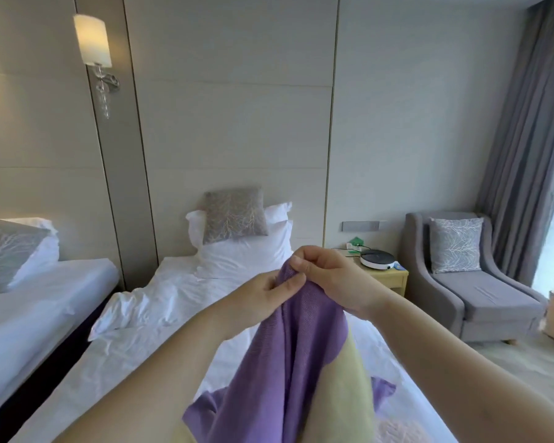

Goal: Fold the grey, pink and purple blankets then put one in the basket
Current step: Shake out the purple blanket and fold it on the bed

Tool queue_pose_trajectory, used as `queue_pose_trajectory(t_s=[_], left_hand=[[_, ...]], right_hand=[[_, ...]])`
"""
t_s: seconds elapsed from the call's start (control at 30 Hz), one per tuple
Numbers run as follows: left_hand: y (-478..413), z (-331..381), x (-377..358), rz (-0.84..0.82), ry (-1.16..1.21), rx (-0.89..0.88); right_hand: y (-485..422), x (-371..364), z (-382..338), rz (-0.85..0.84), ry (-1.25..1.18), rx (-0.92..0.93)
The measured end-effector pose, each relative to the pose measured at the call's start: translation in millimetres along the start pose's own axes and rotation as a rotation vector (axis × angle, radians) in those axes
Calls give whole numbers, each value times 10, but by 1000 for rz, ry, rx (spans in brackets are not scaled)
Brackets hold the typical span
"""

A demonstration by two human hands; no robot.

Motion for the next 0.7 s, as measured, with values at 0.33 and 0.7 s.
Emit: queue_pose_trajectory(t_s=[0.33,0.7], left_hand=[[-256,151,56,357,42,-166],[-338,503,625,469,164,-228]], right_hand=[[323,357,245,0,7,-124],[470,597,95,58,120,-166]])
Point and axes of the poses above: each hand's wrist, its own y-axis away from the middle knuckle, its own x-axis out of the back of the hand, z = x × y, the point moved 1 cm from there along -y, towards the middle knuckle, and after that the axes turned 11 degrees about z, right-handed, at the moved point
